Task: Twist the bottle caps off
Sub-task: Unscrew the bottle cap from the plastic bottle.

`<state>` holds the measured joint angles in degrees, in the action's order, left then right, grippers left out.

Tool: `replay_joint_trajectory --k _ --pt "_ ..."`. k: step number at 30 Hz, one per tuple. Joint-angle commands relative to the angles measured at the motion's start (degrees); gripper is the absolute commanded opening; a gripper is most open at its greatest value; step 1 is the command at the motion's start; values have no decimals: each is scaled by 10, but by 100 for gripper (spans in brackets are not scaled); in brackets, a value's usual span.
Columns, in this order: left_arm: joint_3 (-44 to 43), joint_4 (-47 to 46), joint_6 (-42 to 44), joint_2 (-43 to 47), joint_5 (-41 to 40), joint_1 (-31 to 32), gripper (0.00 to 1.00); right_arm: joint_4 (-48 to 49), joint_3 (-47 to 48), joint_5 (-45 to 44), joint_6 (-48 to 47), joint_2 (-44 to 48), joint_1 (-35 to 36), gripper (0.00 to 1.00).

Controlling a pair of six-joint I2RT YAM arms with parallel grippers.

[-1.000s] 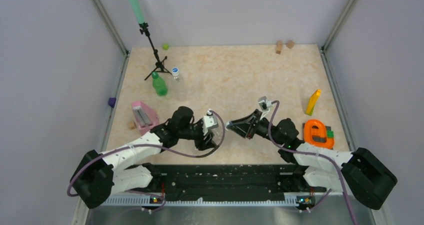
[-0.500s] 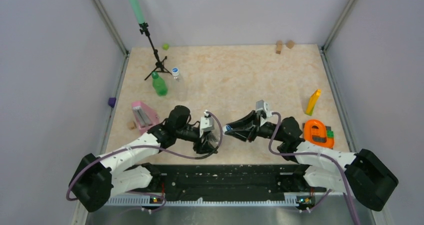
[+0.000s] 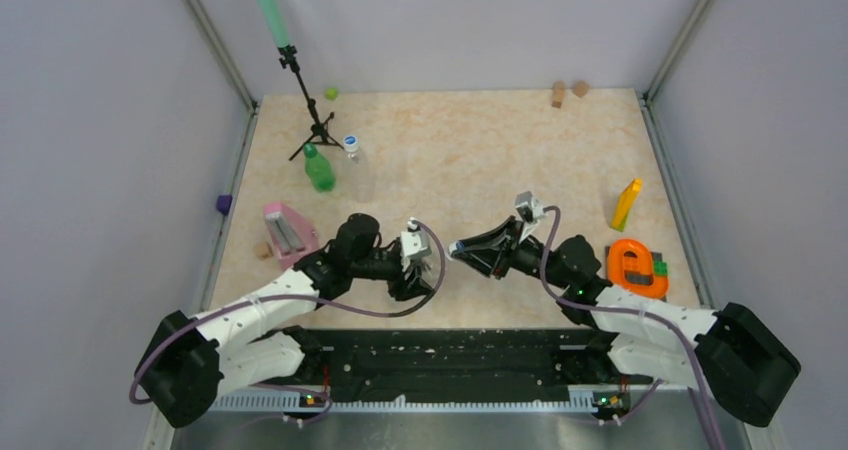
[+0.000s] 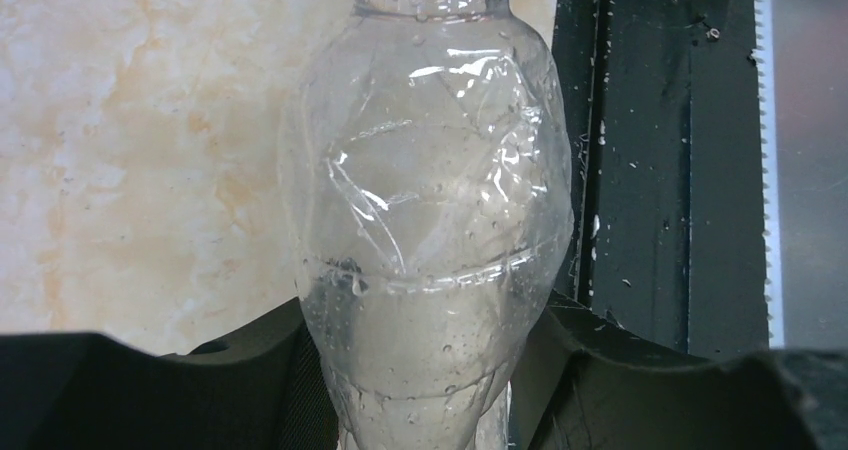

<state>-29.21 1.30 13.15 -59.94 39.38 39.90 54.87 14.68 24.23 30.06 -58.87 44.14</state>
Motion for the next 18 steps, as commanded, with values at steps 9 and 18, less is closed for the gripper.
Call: replay_joint_trajectory --k 9,18 --pt "-24 -23 24 41 -30 -2 0 -120 0 -54 32 71 9 30" --pt "-34 -29 17 29 -28 0 0 -88 0 -55 47 44 9 30"
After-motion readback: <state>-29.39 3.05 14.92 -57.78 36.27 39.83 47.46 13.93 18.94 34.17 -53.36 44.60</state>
